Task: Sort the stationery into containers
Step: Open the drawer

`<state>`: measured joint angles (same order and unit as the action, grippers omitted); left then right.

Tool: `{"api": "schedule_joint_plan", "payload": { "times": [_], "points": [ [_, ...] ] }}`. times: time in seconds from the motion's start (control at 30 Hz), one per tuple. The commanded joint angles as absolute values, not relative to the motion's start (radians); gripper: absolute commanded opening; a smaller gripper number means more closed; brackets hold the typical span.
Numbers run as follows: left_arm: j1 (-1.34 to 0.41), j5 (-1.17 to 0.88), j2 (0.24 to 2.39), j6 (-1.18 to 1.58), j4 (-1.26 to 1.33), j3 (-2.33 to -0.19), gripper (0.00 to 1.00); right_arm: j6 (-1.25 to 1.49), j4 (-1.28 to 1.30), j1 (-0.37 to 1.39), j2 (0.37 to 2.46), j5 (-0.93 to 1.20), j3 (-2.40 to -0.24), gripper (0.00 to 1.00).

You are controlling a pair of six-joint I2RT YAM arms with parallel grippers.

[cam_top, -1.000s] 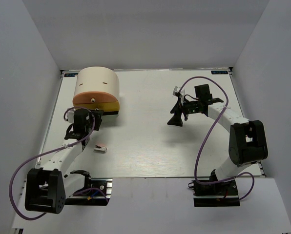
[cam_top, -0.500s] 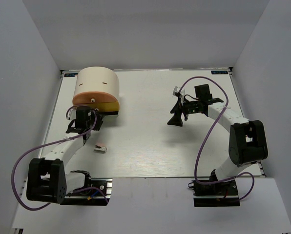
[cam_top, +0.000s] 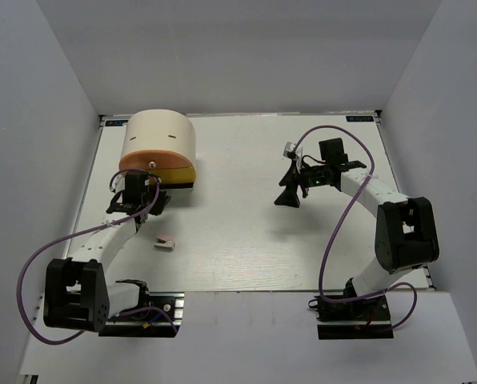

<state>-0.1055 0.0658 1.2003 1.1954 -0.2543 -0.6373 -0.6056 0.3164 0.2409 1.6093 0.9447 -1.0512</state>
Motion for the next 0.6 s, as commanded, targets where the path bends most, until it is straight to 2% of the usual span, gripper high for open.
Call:
{"api": "schedule_joint_plan", "payload": {
  "times": [0.0, 0.03, 0.13, 0.17, 0.2, 0.23, 0.43, 0.57],
  "points": [
    [-0.101, 0.043, 1.193, 1.172, -0.298, -0.666, 0.13, -0.611, 0.322, 0.242, 1.592, 0.954, -1.06, 0.9],
    [-0.101, 0.043, 1.193, 1.172, -0.307, -0.666, 0.13, -0.612, 0.321, 0.242, 1.594, 0.953, -1.06, 0.9],
    [-0.101, 0.043, 1.16, 1.172, -0.287, -0.646, 0.23, -0.612, 0.321, 0.241, 1.592, 0.954, -1.054, 0.9],
    [-0.101, 0.043, 1.146, 1.172, -0.26, -0.629, 0.29, -0.612, 0.321, 0.241, 1.589, 0.956, -1.054, 0.9],
    [-0.101, 0.043, 1.129, 1.172, -0.259, -0.615, 0.41, -0.612, 0.324, 0.244, 1.586, 0.954, -1.051, 0.9],
    [-0.101, 0.054, 1.115, 1.172, -0.25, -0.615, 0.45, -0.611, 0.319, 0.242, 1.586, 0.953, -1.049, 0.9],
    [-0.101, 0.064, 1.023, 1.25, -0.246, -0.503, 0.47, -0.607, 0.313, 0.241, 1.591, 0.957, -1.043, 0.9],
    [-0.091, 0.02, 0.937, 1.337, -0.059, -0.329, 0.38, -0.61, 0.317, 0.242, 1.586, 0.956, -1.042, 0.9]
  ]
}}
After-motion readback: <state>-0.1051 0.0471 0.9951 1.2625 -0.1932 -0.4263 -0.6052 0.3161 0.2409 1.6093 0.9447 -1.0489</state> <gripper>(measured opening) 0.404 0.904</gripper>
